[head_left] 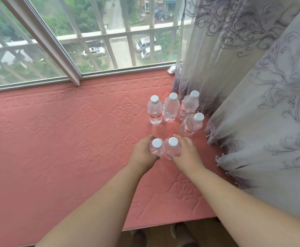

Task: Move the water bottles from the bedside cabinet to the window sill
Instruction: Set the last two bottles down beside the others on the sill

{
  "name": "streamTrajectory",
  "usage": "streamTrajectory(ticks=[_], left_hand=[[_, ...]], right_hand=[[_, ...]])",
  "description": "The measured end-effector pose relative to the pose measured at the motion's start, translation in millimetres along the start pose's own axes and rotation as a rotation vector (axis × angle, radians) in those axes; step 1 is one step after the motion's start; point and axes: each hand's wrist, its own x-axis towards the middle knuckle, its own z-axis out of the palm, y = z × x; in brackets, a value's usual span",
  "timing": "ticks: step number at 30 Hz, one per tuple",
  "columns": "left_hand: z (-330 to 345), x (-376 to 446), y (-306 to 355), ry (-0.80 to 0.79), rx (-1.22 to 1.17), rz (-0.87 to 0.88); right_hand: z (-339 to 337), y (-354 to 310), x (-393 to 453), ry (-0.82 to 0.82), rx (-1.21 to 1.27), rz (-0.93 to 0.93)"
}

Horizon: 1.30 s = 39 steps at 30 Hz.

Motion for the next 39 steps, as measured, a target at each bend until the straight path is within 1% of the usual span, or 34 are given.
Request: streamTrajectory(ticks=[4,9,14,17,27,33,35,39], left_hand=[[2.6,9.0,-5.8,-0.01,0.012,0.003],[5.8,18.3,-7.0,-0.008,-0.024,-0.038],[-1.0,38.3,3.0,0.012,-0.064,0.007],[-4.7,51.2,11.5,0.034,-0.055,0.023],[-5.9,83.9,19.3,0.037,-0.061,0.049],[-3.8,92.1,18.7,0.036,-0.059,0.061],[-3.2,93.3,17.6,0.027,-0.019,0.085],[-3.2,94.9,12.1,-0.007,0.053,0.073]], right_hand=[[1.9,-0.8,1.2,0.053,0.082,0.006],[1.7,-5.2,1.5,0.126,0.085,0.044],[1.1,-19.2,20.9,0.239,0.136,0.019],[0.0,-27.1,32.3,0.296,0.106,0.0],[-1.7,-35.5,51.2,0.312,-0.063,0.086],[-6.1,-35.7,54.5,0.337,-0.113,0.101],[-7.6,-37.2,54.7,0.329,-0.121,0.105],[-10.5,-38.7,55.2,0.305,-0.13,0.109]])
